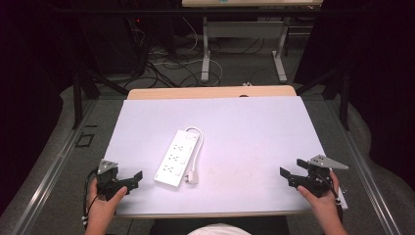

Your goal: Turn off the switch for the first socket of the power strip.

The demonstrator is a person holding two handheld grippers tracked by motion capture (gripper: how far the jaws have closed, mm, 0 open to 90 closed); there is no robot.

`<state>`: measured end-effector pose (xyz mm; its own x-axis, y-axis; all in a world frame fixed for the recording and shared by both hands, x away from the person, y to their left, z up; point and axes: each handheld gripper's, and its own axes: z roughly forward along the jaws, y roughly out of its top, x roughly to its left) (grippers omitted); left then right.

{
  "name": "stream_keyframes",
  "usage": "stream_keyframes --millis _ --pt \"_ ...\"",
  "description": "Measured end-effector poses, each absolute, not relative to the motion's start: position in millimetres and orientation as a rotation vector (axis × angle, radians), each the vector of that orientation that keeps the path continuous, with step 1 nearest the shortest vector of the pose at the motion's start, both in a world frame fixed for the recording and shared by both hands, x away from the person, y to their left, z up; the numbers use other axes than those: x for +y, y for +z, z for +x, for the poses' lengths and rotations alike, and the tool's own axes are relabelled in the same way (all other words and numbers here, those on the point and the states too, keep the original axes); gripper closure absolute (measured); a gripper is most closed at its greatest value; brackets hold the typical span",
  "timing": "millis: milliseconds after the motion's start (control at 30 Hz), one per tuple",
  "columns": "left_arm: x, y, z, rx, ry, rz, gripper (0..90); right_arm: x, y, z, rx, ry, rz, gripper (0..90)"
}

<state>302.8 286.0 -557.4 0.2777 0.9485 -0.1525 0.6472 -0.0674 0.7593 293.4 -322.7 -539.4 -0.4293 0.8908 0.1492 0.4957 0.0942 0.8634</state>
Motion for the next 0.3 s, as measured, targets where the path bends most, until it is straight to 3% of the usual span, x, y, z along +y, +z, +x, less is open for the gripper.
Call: stream_keyframes --millis 300 --pt "285.3 -557.1 303.5 1.442 0.514 1.794 0.6 -323.4 -540.3 294.5 1.961 1.285 1.355 18.6"
